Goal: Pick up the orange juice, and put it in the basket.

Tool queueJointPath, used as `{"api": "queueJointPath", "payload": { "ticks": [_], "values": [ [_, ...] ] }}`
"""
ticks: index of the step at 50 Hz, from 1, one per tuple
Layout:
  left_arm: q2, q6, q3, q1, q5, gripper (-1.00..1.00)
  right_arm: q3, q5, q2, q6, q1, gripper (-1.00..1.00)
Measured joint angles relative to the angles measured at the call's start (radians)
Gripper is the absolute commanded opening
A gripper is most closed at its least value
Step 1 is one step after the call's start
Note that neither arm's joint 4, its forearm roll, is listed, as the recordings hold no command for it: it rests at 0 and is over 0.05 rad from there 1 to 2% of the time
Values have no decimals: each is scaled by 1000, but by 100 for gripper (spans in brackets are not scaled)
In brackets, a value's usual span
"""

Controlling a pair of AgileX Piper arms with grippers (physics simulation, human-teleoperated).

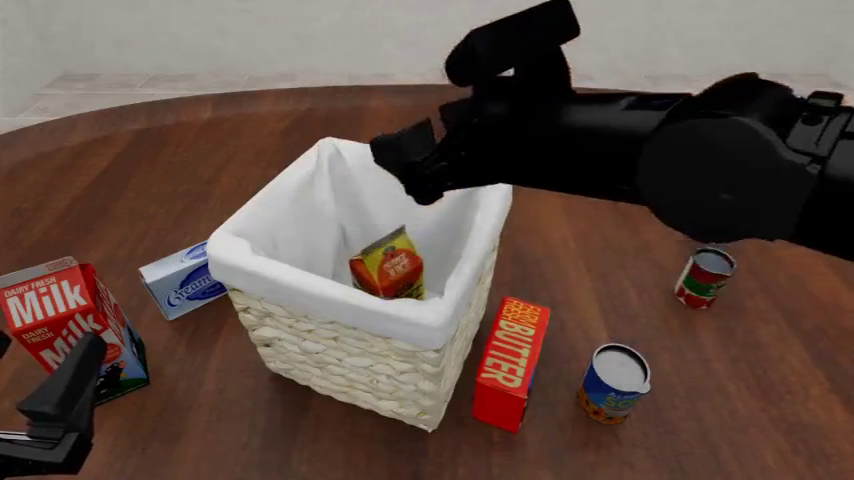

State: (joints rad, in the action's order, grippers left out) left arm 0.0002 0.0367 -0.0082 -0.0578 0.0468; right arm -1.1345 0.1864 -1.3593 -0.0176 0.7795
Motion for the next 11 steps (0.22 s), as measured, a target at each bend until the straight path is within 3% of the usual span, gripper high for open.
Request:
{"api": "queueJointPath", "payload": {
  "ticks": [11],
  "values": [
    [0, 1, 2, 1, -1, 100, 45, 40, 129, -19, -12, 100]
  ]
}}
